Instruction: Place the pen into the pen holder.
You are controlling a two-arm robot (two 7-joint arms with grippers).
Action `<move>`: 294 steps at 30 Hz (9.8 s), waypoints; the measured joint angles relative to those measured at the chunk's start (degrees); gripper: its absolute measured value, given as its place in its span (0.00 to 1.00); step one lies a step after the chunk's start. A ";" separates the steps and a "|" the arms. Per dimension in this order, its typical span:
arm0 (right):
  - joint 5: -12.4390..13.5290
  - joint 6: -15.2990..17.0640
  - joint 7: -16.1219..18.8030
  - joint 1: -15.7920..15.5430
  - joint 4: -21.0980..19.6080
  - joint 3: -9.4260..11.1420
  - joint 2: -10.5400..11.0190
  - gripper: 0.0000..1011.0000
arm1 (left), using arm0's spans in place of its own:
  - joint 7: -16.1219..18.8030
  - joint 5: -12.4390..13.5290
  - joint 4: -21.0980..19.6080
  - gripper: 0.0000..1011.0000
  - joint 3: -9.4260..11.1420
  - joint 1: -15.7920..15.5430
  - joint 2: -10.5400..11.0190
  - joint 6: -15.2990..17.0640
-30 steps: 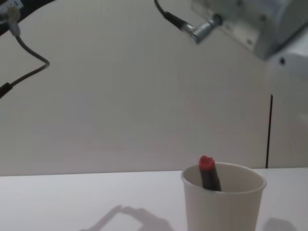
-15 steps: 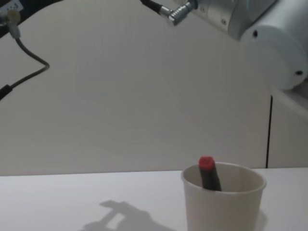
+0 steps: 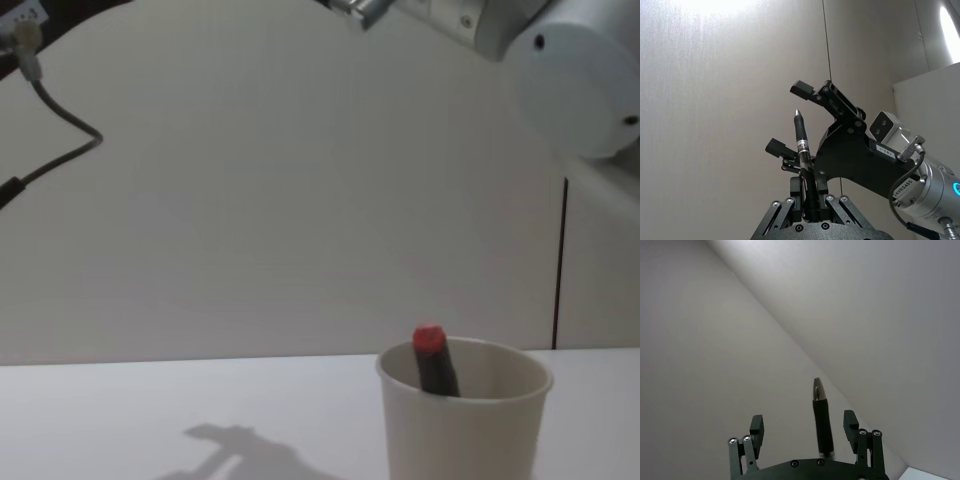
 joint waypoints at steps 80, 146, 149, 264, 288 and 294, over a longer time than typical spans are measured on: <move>-2.81 -6.73 -8.45 -1.77 -4.88 -4.03 3.09 0.79 | 0.01 0.00 0.00 0.18 0.00 0.02 -0.01 0.01; -4.54 -11.02 -8.73 -1.19 -5.68 -3.77 3.40 0.13 | 0.01 0.00 0.00 0.90 0.00 0.02 -0.01 0.01; -4.90 -12.75 -8.95 -1.17 -6.43 -3.25 3.86 0.13 | 0.01 0.00 0.00 0.96 0.00 0.02 -0.01 0.00; -63.57 -14.34 -30.03 -26.28 -32.73 -9.75 29.03 0.83 | 3.35 8.20 5.97 0.99 -12.41 -15.71 10.49 3.39; -62.27 -14.68 -35.23 -29.43 -35.69 -5.18 34.29 0.99 | 3.35 8.20 5.97 0.99 -12.41 -15.71 10.49 3.39; -60.63 -15.20 -39.65 -32.34 -37.43 -2.52 37.76 0.99 | 3.36 8.20 5.97 0.99 -12.41 -15.71 10.49 3.39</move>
